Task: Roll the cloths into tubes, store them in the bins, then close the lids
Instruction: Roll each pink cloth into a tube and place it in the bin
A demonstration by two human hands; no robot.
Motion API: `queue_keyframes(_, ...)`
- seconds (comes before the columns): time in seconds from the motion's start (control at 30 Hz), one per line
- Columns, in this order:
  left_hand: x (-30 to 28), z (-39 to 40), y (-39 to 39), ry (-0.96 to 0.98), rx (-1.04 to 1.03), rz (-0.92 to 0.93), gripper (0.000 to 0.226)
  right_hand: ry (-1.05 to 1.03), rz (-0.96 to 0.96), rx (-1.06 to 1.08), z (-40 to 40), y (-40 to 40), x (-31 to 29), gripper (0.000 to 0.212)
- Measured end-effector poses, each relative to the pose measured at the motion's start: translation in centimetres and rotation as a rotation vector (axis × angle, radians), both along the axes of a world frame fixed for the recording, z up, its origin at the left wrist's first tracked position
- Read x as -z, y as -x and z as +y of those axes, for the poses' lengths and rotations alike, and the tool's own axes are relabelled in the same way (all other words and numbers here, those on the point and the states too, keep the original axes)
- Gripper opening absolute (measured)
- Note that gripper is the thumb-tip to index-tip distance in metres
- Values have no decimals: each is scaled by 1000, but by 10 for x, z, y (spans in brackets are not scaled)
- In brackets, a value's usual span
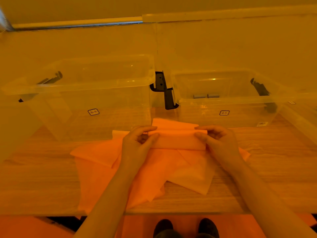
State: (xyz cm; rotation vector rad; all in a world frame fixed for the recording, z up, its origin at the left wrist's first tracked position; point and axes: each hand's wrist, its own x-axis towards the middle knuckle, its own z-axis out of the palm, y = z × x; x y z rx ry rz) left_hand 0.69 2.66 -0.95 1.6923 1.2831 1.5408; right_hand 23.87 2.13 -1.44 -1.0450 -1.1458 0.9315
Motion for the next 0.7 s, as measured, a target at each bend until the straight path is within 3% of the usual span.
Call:
queue_keyframes(0.33,2,2,0,-40,26,-54,29,-48,-88,33,0,-2,0,12)
queue_keyframes(0.57,3,3,1,16,37,-68,38,25,8,-45,-1,-2,1,28)
queue_keyframes(0.7,2,3,1,21,3,-53,34,8,-30,-5,-3,1,-2,23)
